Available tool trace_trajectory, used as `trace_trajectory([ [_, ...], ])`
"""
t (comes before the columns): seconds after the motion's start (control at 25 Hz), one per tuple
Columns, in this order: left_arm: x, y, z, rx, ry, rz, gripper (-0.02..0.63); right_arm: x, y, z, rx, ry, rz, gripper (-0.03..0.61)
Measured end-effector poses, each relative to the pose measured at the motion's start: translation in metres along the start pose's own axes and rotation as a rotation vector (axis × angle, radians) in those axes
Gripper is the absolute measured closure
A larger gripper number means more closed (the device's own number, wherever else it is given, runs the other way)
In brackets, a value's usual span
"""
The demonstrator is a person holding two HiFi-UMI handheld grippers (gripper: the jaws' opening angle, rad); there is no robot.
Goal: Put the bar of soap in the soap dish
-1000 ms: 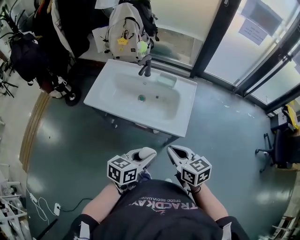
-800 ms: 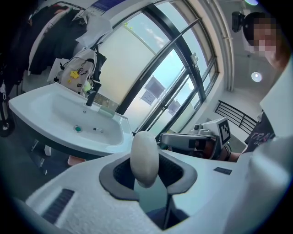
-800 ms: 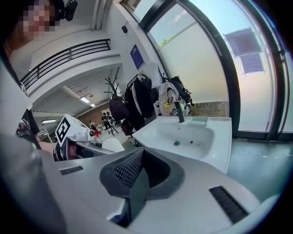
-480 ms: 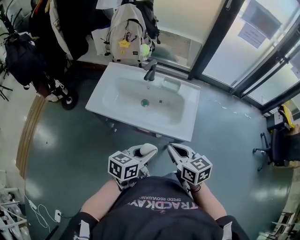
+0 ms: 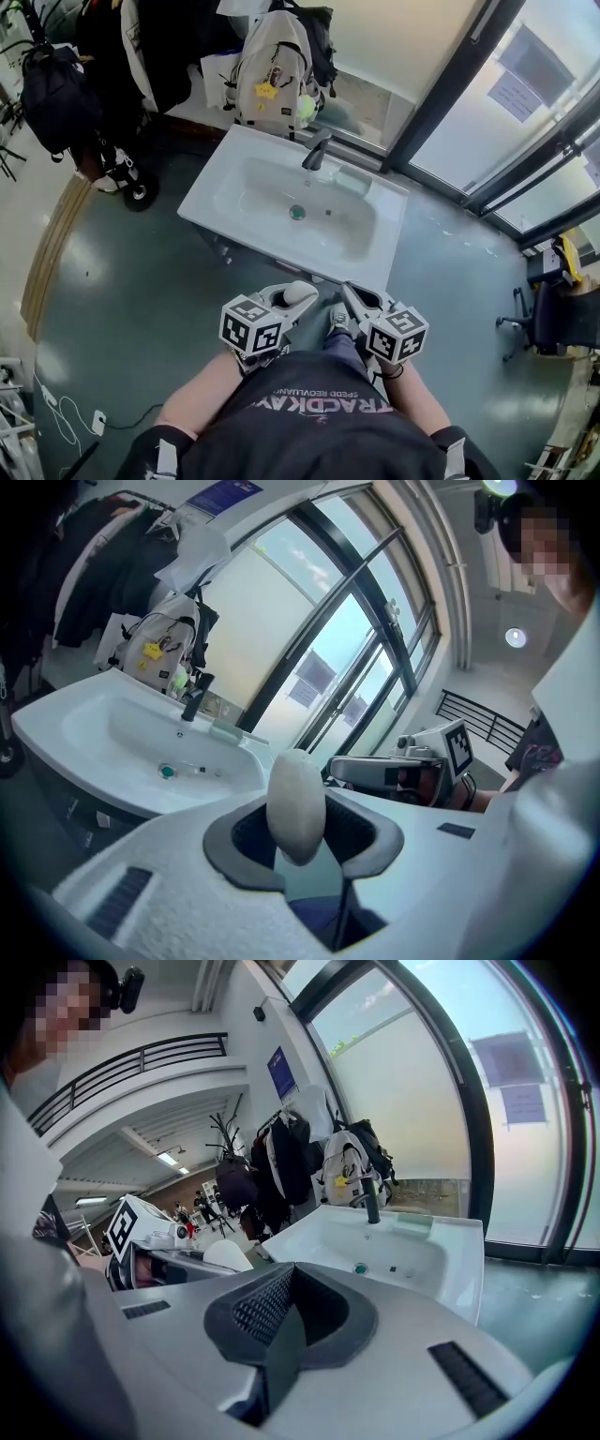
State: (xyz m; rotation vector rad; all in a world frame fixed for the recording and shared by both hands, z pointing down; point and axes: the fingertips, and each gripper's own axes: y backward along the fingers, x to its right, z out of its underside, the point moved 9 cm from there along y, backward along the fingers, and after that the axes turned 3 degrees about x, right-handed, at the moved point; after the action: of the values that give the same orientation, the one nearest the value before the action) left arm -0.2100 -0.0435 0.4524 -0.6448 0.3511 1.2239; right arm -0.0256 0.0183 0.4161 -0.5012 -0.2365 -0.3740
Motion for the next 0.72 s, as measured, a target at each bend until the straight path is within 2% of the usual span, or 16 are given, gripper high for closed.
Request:
trace_trajectory([
  [0.36,-0.005,-0.021,-0.015,0.024,0.001,-0.066,0.495,0.028,-0.013,-0.016,0.016,0.027,-0.043,0.568],
  [0.72,-0.004,-0.082,-0.039,0.015,0.023,-0.091,0.497,0.085,0.0,-0.027,0.028,-0.006,-0.039,0.568],
])
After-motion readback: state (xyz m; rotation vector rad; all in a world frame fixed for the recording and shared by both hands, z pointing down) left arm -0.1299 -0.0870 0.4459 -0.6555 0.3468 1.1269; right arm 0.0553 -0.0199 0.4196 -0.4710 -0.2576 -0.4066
